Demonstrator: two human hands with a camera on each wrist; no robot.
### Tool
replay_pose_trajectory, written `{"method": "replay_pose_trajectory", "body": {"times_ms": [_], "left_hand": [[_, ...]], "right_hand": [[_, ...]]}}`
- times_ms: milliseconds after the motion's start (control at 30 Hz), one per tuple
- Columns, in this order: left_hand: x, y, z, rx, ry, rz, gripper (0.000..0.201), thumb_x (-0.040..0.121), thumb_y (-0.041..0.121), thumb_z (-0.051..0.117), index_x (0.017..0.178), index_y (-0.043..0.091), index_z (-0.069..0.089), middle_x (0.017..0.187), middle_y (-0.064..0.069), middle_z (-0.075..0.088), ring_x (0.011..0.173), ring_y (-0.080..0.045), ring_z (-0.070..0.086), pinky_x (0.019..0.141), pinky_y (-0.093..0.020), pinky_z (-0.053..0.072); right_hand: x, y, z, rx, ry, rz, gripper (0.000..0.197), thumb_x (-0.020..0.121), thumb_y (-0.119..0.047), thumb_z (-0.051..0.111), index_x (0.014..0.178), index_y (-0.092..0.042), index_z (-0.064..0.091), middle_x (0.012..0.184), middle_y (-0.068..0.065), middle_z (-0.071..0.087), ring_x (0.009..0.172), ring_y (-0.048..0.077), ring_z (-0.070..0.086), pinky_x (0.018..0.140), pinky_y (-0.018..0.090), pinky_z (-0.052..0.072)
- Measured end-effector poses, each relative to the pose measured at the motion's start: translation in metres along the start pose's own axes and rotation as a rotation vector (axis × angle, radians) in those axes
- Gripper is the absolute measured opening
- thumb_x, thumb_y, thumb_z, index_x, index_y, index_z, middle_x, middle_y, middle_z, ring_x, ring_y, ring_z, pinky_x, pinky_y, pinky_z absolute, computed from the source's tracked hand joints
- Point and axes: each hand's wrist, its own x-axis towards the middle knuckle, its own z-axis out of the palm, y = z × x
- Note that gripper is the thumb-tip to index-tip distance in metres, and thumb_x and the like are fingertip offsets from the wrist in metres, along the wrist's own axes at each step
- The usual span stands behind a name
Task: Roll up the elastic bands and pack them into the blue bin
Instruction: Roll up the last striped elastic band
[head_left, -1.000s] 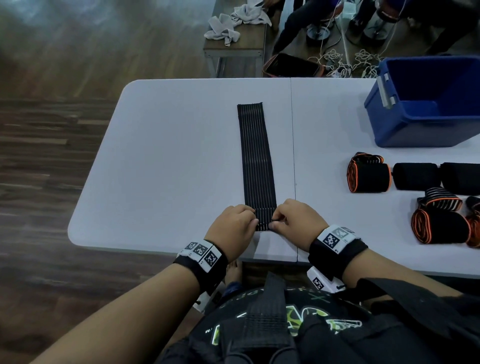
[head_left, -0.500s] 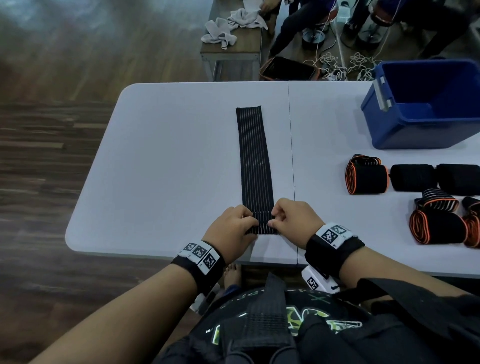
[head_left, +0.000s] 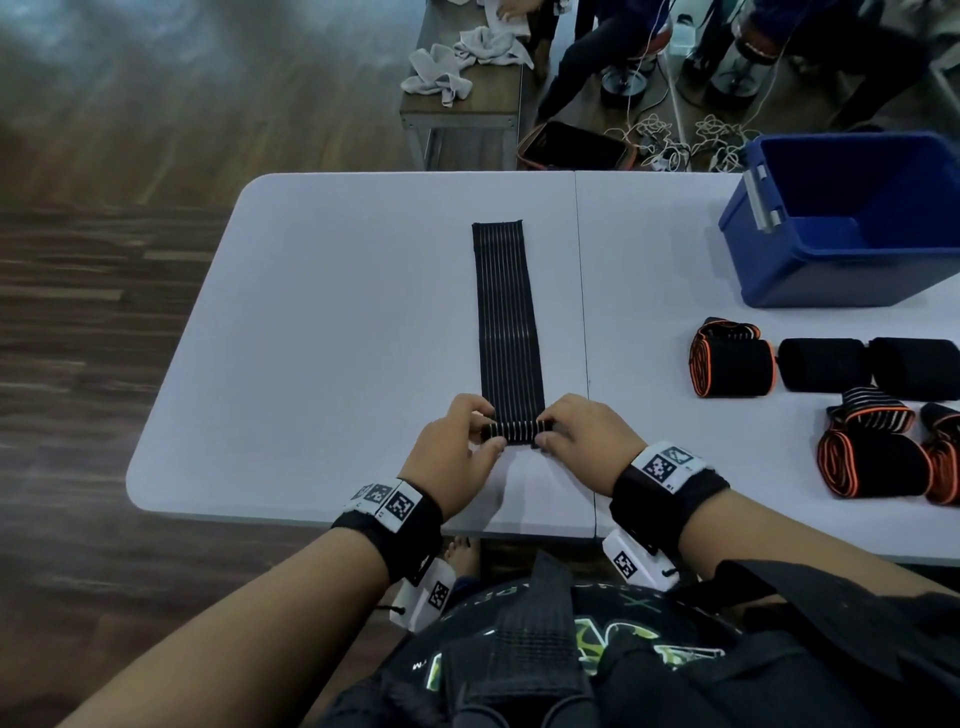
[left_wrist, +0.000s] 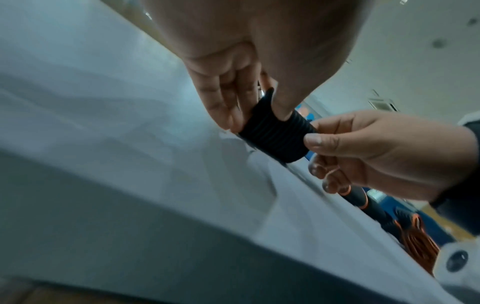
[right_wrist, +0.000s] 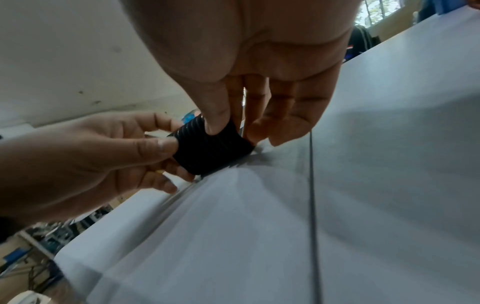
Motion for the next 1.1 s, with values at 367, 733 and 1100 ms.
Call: {"method": "replay_pose_trajectory", "body": {"times_ms": [367,733,1100], "left_hand": [[0.022,0.001,-0.006,-0.098,0.023,-0.216,0.02,0.096,0.034,0.064,0.093,0.019,0.077,0.078,0.006,0.072,0.079,-0.013,0.068,0.078,-0.026,0.052],[0.025,0.001,-0.009,-0.051,0.055,-0.214,0.027,0.09,0.025,0.069,0.114,0.031,0.058,0.076,0.006,0.07,0.077,-0.007,0.066,0.076,-0.028,0.053],[0.034,0.003,-0.025,0.384,-0.184,0.004,0.06,0.083,0.043,0.077,0.138,0.033,0.056,0.113,0.005,0.06,0.106,-0.017,0.059,0.092,-0.035,0.051]], "right_hand": [[0.02,-0.009,-0.003,0.06,0.06,0.228,0.039,0.098,-0.038,0.055,0.075,-0.007,0.062,0.074,0.008,0.062,0.074,0.025,0.058,0.064,0.032,0.043],[0.027,-0.011,0.0,0.105,0.104,0.312,0.029,0.092,-0.034,0.065,0.108,-0.015,0.051,0.092,0.004,0.062,0.086,0.023,0.059,0.075,0.034,0.048],[0.025,-0.007,-0.002,-0.257,-0.069,0.084,0.069,0.082,-0.045,0.07,0.141,-0.024,0.041,0.122,0.003,0.052,0.108,0.024,0.058,0.086,0.037,0.052]]}}
